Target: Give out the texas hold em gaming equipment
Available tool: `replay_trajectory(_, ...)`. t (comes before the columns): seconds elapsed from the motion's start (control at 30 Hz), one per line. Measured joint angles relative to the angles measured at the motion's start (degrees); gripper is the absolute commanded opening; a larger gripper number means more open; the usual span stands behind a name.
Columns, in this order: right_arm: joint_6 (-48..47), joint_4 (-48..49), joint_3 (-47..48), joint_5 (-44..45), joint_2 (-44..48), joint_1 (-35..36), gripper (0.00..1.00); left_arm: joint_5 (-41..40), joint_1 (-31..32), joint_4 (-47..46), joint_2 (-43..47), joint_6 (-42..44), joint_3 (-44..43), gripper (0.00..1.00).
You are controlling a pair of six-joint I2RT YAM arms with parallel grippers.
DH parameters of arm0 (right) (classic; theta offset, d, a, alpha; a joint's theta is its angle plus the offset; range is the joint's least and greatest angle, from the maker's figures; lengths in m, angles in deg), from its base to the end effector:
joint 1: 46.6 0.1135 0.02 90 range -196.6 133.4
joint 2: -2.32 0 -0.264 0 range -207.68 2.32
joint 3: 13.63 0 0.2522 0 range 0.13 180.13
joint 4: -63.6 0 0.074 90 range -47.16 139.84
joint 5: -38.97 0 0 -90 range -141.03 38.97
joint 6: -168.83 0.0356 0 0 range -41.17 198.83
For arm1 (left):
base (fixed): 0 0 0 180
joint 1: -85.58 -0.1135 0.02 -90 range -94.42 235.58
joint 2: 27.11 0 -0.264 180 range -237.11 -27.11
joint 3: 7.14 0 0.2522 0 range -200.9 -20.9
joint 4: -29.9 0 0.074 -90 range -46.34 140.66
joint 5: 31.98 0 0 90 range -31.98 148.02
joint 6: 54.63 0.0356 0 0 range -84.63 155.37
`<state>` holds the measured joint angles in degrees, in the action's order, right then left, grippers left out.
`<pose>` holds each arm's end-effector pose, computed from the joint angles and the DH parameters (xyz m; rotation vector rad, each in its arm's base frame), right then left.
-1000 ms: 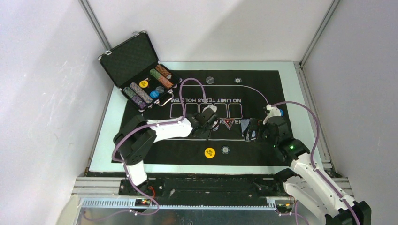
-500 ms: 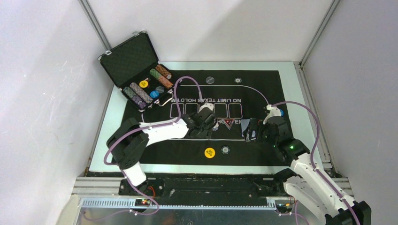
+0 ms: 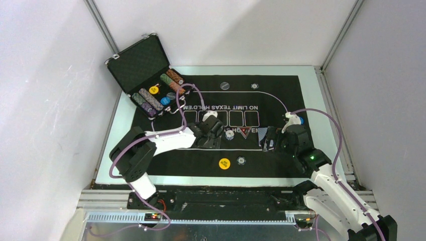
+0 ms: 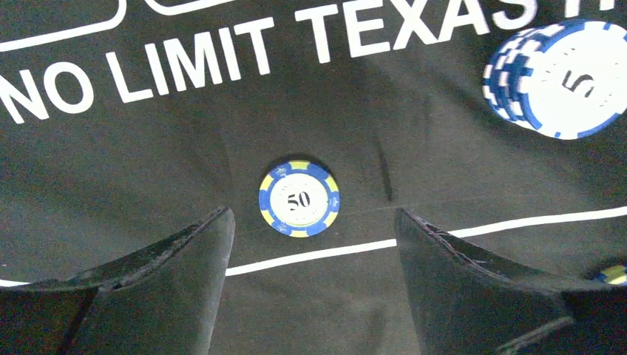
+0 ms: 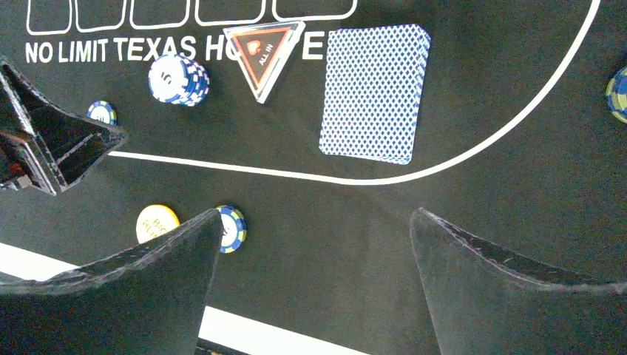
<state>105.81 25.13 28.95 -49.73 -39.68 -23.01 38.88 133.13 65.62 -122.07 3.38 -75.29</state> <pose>0.1492 0.0643 0.2254 0.0798 2.2696 0.4509 0.2230 -0.2264 0.1673 0.2424 2.5548 -0.0686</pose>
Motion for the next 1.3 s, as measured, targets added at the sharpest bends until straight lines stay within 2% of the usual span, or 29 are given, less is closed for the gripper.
replay_trajectory(0.17, 0.0, 0.0, 0.0, 0.0, 0.0, -0.1, 1.0, 0.8, -1.5, -1.3, -0.9, -0.8, 1.6, 0.77)
replay_trajectory(0.47, 0.0, 0.0, -0.1, 0.0, -0.2, -0.1, 1.0, 1.9, -2.0, -3.7, -1.4, -0.8, 1.9, 0.55)
replay_trajectory(0.63, 0.0, 0.1, -0.2, 0.0, -0.2, -0.1, 1.0, 1.8, -2.0, -4.7, -1.4, -0.8, 2.2, 0.4)
replay_trajectory(0.77, 0.0, 0.1, -0.4, 0.0, -0.2, -0.1, 1.0, 1.9, -2.0, -5.0, -1.3, -0.9, 2.3, 0.32)
replay_trajectory(0.97, 0.0, 0.2, -0.5, 0.2, -0.2, -0.1, 1.0, 2.3, -2.1, -5.7, -0.6, -1.1, 3.0, 0.27)
replay_trajectory(1.3, 0.0, 0.2, -0.6, 0.5, -0.2, -0.2, 1.0, 4.3, -2.0, -5.0, 2.5, -2.8, 4.7, 0.26)
